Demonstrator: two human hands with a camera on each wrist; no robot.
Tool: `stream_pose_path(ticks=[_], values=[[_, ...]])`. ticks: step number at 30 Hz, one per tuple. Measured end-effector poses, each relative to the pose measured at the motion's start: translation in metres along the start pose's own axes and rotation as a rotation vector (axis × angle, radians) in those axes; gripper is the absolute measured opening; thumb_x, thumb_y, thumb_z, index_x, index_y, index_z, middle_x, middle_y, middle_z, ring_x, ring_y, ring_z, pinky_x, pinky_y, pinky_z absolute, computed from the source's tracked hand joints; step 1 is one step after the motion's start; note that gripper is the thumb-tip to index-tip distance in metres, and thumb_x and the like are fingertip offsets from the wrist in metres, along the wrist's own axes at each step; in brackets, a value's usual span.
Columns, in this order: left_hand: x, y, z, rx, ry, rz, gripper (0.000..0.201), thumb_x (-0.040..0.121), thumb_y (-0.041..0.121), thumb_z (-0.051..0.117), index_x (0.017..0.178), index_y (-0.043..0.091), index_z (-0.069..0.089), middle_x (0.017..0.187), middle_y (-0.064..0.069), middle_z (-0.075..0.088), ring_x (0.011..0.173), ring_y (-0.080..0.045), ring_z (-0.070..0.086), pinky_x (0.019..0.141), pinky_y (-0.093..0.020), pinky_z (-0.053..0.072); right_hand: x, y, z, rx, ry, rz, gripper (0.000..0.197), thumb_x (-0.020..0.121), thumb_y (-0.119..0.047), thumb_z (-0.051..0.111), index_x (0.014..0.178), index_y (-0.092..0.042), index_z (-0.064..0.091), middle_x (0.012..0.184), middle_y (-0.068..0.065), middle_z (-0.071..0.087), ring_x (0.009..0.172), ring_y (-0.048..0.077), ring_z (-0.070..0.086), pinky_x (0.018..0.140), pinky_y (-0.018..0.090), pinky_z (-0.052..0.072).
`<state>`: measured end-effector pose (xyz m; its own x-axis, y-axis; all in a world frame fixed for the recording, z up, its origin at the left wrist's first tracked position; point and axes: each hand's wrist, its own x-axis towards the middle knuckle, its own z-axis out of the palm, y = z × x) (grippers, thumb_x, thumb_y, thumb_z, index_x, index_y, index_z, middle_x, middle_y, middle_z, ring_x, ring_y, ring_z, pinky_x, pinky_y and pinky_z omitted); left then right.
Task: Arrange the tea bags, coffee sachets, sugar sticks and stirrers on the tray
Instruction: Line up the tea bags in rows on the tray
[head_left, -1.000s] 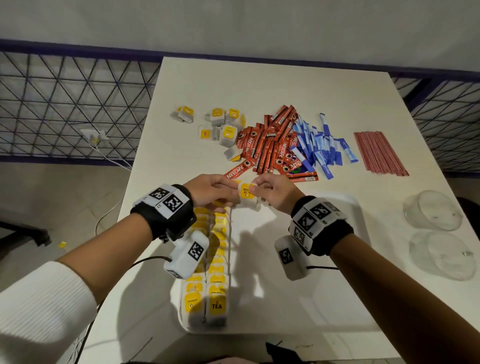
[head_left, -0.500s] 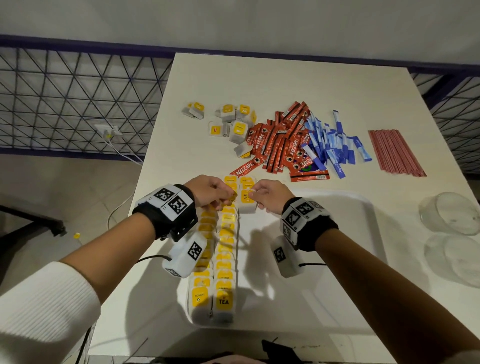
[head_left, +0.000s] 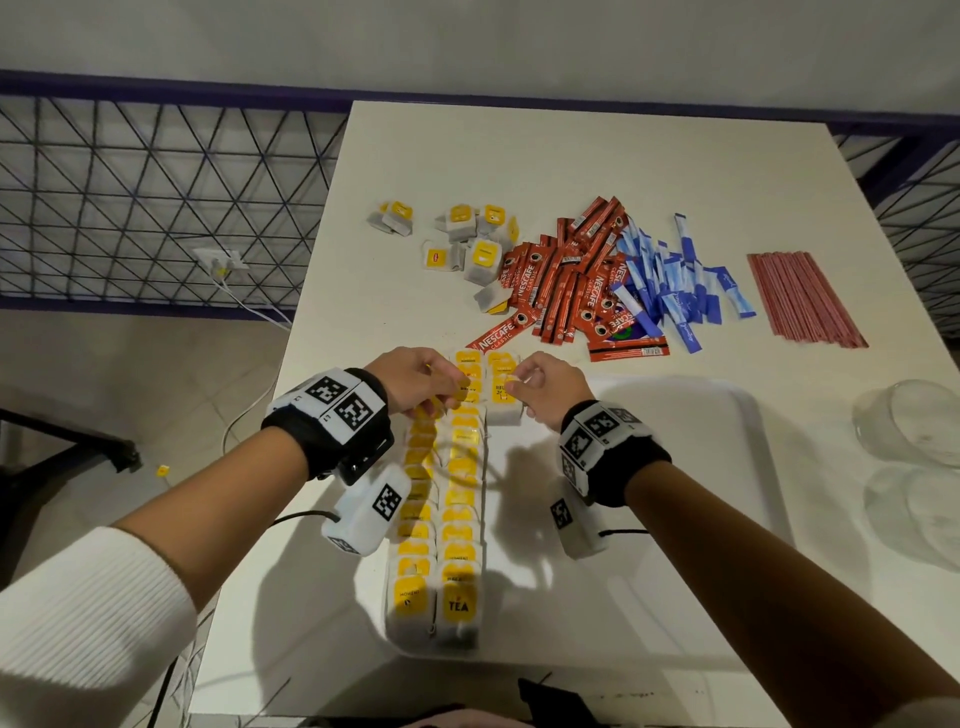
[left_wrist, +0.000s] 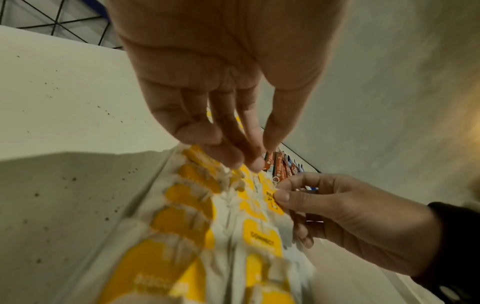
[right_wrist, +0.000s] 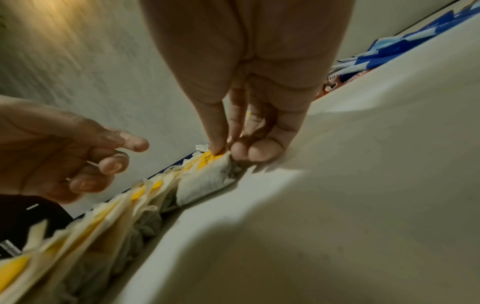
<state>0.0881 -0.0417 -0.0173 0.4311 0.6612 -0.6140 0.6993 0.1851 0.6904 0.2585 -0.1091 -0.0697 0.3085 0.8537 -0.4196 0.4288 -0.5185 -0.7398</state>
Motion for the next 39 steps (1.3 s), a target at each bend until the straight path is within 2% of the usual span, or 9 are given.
stream_pose_path(ticks=[9,14,17,21,23,26,30,35,39], values=[[0.015,0.009,-0.029,0.111,0.032,0.039,0.013,0.089,0.018,0.057,0.082,0.028,0.055,0.072,0.006,0.062,0.059,-0.010,0.054,0.052,-0.020,0.038,0.016,-0.023,-0.021,0.015,0.075,0.015,0.026,0.085,-0.027,0.065,0.098,-0.014,0.046,0.066,-0.003,0.045,0.076,0.023,0.052,0.079,0.039,0.048],[0.045,0.021,-0.052,0.172,0.091,0.047,0.016,0.089,0.017,0.056,0.079,0.029,0.052,0.076,0.007,0.058,0.062,-0.010,0.050,0.053,-0.021,0.040,0.043,-0.056,-0.037,-0.048,0.103,0.002,0.018,0.088,-0.027,0.061,0.094,-0.015,0.049,0.082,0.006,0.057,0.071,0.022,0.051,0.058,0.027,0.041],[0.064,0.025,-0.067,0.219,0.160,0.035,0.004,0.089,0.019,0.058,0.090,0.023,0.057,0.088,0.003,0.057,0.066,-0.013,0.050,0.058,-0.023,0.040,0.059,-0.073,-0.035,-0.101,0.086,0.009,0.024,0.089,-0.026,0.058,0.106,-0.010,0.055,0.089,0.009,0.057,0.063,0.017,0.047,0.054,0.026,0.039],[0.091,0.027,-0.084,0.359,0.244,0.026,0.031,0.091,0.021,0.056,0.120,0.011,0.055,0.119,-0.004,0.057,0.111,-0.024,0.054,0.085,-0.025,0.039,0.075,-0.090,-0.033,-0.307,0.011,0.037,0.041,0.089,-0.030,0.059,0.121,-0.006,0.051,0.120,0.012,0.055,0.094,0.022,0.051,0.074,0.026,0.037],[0.105,0.028,-0.088,0.414,0.235,0.032,0.036,0.092,0.020,0.053,0.126,0.007,0.051,0.132,-0.011,0.051,0.122,-0.026,0.047,0.097,-0.028,0.035,0.081,-0.093,-0.030,-0.400,-0.043,0.041,0.038,0.090,-0.032,0.058,0.118,-0.007,0.051,0.119,0.013,0.053,0.092,0.019,0.042,0.070,0.025,0.035],[0.125,0.029,-0.088,0.584,0.191,0.033,0.046,0.094,0.025,0.049,0.137,0.011,0.040,0.142,-0.012,0.037,0.134,-0.027,0.033,0.107,-0.032,0.029,0.089,-0.094,-0.023,-0.436,-0.057,0.048,0.037,0.093,-0.033,0.052,0.117,-0.006,0.053,0.120,0.011,0.055,0.103,0.024,0.052,0.069,0.024,0.038],[0.148,0.035,-0.088,0.606,0.232,0.081,0.053,0.095,0.030,0.048,0.142,0.011,0.033,0.145,-0.012,0.028,0.133,-0.030,0.034,0.109,-0.037,0.029,0.096,-0.092,-0.015,-0.347,-0.054,0.014,0.023,0.092,-0.032,0.054,0.098,-0.010,0.058,0.101,0.009,0.058,0.101,0.023,0.054,0.069,0.023,0.039],[0.167,0.047,-0.085,0.556,0.208,0.011,0.057,0.092,0.034,0.053,0.141,0.010,0.034,0.147,-0.012,0.022,0.127,-0.033,0.041,0.106,-0.038,0.034,0.097,-0.100,-0.019,-0.472,-0.212,-0.027,0.050,0.088,-0.026,0.061,0.134,-0.013,0.045,0.135,0.006,0.050,0.123,0.020,0.047,0.093,0.019,0.036],[0.172,0.047,-0.079,0.640,0.203,-0.046,0.057,0.086,0.038,0.063,0.133,0.012,0.043,0.143,-0.012,0.026,0.126,-0.033,0.041,0.102,-0.036,0.035,0.099,-0.107,-0.024,-0.537,-0.254,-0.034,0.047,0.088,-0.032,0.060,0.126,-0.006,0.053,0.123,0.014,0.058,0.114,0.024,0.053,0.095,0.028,0.042]])
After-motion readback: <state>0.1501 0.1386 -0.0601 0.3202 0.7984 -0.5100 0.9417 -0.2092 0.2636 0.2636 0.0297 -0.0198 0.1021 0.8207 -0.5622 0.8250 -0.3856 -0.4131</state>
